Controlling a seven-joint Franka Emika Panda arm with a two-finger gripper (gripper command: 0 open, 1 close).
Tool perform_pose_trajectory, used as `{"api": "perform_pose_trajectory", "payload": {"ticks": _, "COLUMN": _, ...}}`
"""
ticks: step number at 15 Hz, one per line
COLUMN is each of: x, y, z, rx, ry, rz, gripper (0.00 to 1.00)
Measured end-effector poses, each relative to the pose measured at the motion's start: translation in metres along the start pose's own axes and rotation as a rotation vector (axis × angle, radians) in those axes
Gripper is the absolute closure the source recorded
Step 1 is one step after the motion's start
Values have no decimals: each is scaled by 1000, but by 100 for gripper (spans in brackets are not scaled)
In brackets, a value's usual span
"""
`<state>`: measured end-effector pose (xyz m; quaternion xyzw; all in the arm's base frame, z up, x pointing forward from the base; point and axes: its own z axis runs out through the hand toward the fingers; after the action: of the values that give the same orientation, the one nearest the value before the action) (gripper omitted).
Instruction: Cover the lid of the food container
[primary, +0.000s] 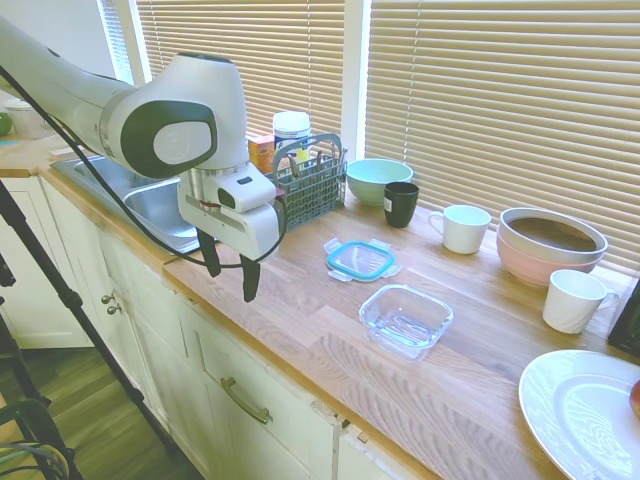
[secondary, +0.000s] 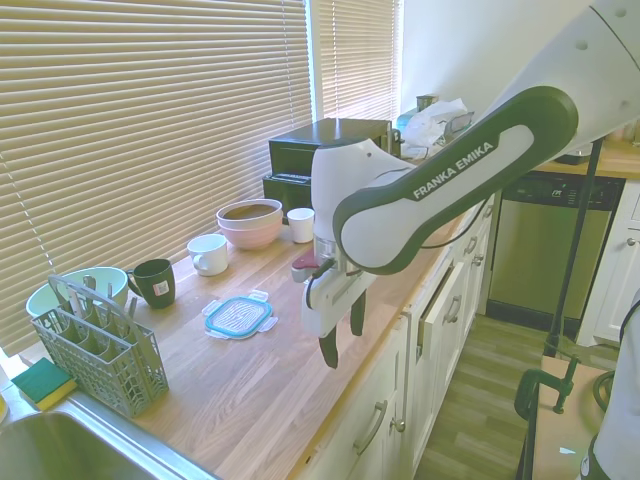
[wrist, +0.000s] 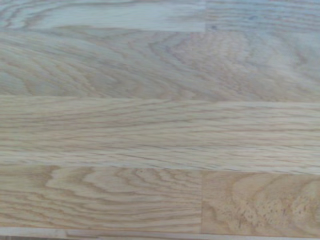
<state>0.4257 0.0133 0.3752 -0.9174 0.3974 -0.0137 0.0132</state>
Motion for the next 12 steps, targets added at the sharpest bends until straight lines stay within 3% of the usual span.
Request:
{"api": "perform_pose_trajectory", "payload": {"ticks": 5, "x": 2, "y": -1, "z": -3, "rx": -2, "ry": 12, "rz": 1, "gripper": 0}}
{"api": "perform_pose_trajectory", "payload": {"ticks": 8, "x": 19, "y": -7, "z": -27, "rx": 14, "ry": 47, "rz": 17, "gripper": 0}}
{"api": "perform_pose_trajectory", "payload": {"ticks": 12, "x": 47, "y": -22, "z": -34, "rx": -11, "ry": 75, "rz": 33, "gripper": 0}}
